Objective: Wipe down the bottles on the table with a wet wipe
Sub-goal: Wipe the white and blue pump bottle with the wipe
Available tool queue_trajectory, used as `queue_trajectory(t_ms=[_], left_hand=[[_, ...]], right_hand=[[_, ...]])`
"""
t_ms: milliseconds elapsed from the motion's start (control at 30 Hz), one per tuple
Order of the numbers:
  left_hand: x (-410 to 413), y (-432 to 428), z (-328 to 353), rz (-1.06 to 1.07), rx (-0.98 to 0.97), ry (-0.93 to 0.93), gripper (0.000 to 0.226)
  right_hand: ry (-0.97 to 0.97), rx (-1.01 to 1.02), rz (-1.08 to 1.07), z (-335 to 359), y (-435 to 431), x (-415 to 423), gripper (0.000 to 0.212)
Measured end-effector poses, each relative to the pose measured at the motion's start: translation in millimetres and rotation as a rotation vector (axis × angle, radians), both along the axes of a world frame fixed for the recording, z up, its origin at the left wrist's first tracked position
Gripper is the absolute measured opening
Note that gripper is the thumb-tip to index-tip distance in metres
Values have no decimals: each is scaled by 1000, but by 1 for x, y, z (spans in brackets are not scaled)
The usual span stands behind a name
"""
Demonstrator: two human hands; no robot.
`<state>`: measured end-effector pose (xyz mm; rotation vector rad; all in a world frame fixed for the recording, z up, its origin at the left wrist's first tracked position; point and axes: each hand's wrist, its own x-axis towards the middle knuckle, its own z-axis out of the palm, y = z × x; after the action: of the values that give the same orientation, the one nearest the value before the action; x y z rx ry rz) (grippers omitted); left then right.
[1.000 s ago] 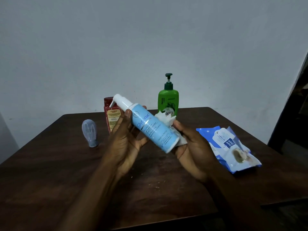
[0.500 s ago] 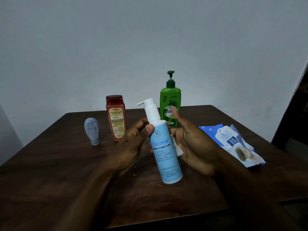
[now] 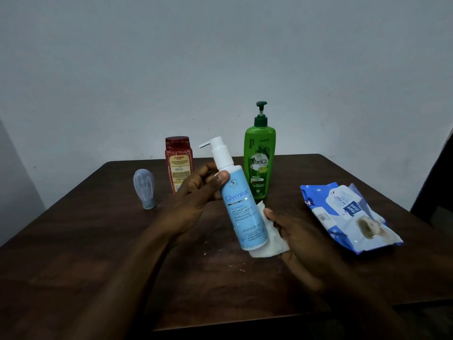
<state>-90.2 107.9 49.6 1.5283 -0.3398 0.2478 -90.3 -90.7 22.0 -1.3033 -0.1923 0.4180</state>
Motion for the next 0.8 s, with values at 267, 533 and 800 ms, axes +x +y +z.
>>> queue_trajectory(t_ms=[267,533,800], left_hand=[[1,4,-2,-100,297,-70,39],[9,13,3,-115,455,-60,40],[12,19,-3,-57,346,10,36]], right_hand=[[-73,72,-18,28,14,17,27],[96,579,-22,42,-1,39,40],[214,646,-226,19,-8,48,31]])
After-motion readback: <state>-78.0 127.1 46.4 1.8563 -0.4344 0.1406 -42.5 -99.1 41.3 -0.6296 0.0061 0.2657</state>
